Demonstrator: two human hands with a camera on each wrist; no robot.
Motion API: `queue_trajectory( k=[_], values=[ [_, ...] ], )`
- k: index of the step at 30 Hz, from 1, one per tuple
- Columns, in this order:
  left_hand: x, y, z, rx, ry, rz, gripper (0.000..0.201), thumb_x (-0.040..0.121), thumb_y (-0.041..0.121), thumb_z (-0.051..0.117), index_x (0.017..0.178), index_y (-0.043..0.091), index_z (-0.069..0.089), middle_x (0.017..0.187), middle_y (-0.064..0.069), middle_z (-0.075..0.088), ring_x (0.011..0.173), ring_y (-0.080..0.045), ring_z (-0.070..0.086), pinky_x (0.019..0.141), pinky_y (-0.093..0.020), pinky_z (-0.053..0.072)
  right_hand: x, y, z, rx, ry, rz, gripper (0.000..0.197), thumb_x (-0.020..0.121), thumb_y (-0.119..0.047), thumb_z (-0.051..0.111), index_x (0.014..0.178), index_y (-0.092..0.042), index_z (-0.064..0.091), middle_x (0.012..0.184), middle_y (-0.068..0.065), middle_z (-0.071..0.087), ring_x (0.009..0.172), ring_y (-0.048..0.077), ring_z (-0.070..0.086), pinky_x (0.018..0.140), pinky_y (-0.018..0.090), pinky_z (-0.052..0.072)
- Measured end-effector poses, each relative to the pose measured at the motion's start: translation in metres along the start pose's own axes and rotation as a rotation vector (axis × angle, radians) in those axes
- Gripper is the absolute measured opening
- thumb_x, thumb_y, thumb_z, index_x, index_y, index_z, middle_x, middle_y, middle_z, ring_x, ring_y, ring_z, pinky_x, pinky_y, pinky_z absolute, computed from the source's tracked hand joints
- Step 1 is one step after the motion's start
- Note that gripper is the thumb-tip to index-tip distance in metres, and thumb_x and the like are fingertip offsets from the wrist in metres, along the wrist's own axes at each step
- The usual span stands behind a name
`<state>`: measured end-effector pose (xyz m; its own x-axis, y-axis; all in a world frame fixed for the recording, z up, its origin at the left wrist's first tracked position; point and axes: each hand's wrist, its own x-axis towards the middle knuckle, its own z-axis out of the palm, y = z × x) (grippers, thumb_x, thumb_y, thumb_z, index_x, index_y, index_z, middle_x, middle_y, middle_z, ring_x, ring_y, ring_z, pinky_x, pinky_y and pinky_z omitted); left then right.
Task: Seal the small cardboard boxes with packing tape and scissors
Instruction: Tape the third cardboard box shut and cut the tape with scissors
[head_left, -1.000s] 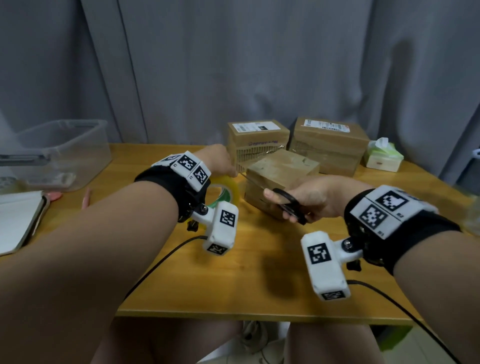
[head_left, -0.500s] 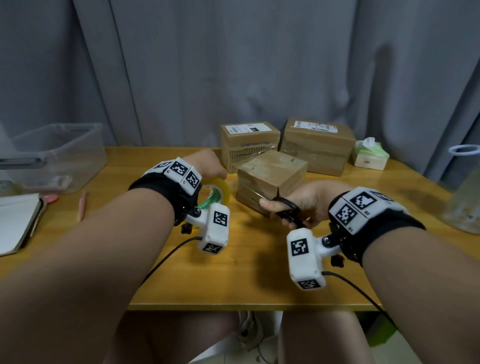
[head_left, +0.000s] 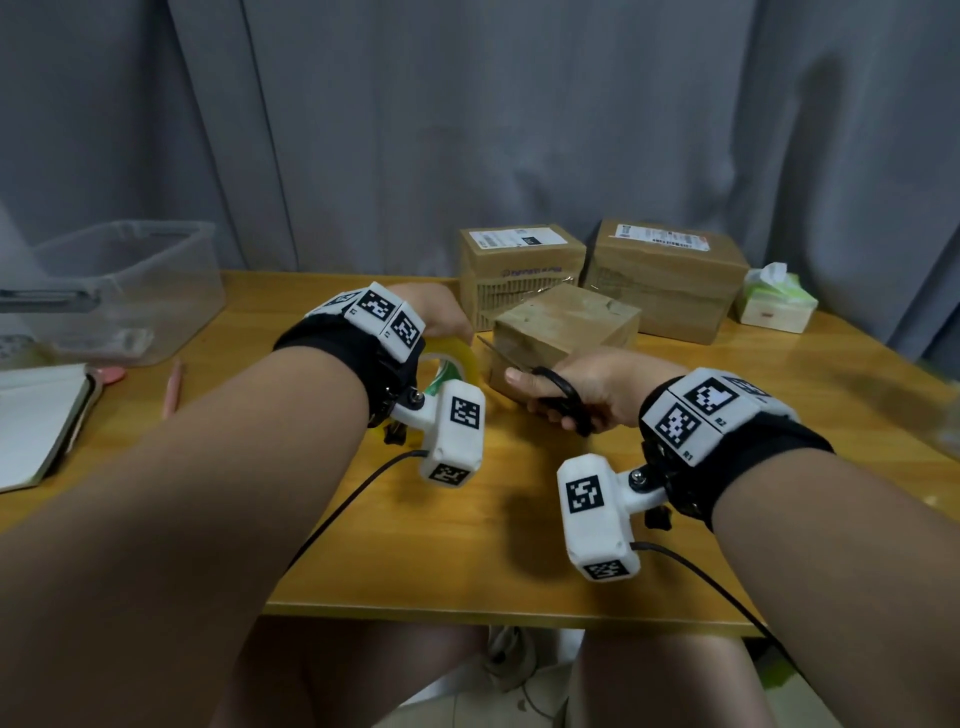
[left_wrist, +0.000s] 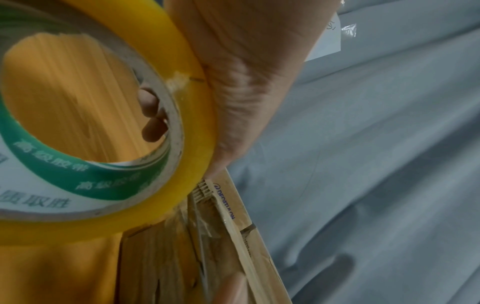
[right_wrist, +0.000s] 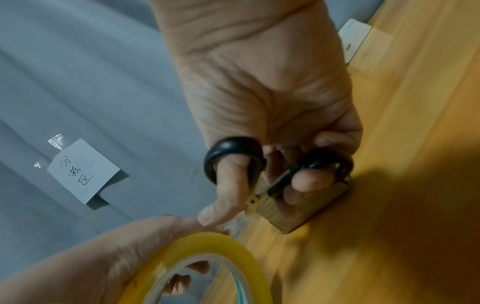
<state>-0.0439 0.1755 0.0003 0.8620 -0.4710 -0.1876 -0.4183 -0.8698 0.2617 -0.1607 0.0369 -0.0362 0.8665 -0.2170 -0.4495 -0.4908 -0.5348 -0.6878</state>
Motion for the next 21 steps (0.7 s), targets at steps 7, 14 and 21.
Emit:
queue_trajectory(
  k=[7, 14, 21],
  values=[
    [-0.001, 0.001, 0.000, 0.005, -0.014, -0.028, 0.030, 0.089, 0.031, 0.060, 0.111, 0.010, 0.064, 0.101, -0.005, 0.056, 0.088, -0.023, 0.052, 0.077, -0.034, 0.041, -0.001, 0.011, -0.004, 0.082, 0.075, -0.099, 0.053, 0.075, -0.057, 0.067, 0.093, -0.007, 0.067, 0.059, -0.001, 0.052, 0.050, 0.011, 0.042, 0.053, 0.022, 0.033],
    [-0.005, -0.003, -0.001, -0.041, 0.004, -0.060, 0.038, 0.087, 0.037, 0.062, 0.113, 0.009, 0.063, 0.105, -0.007, 0.056, 0.090, -0.023, 0.051, 0.078, -0.035, 0.041, 0.006, 0.012, -0.005, 0.032, 0.110, -0.115, 0.046, 0.069, -0.054, 0.075, 0.080, -0.009, 0.066, 0.057, 0.001, 0.054, 0.047, 0.012, 0.043, 0.049, 0.021, 0.035],
    [-0.011, -0.013, -0.001, -0.082, 0.064, -0.051, 0.038, 0.087, 0.036, 0.062, 0.111, 0.006, 0.063, 0.107, -0.008, 0.058, 0.092, -0.024, 0.052, 0.078, -0.033, 0.040, 0.012, 0.015, -0.007, -0.092, 0.125, -0.068, 0.058, 0.072, -0.055, 0.073, 0.096, -0.002, 0.068, 0.061, 0.001, 0.058, 0.050, 0.012, 0.049, 0.049, 0.021, 0.040]
  ],
)
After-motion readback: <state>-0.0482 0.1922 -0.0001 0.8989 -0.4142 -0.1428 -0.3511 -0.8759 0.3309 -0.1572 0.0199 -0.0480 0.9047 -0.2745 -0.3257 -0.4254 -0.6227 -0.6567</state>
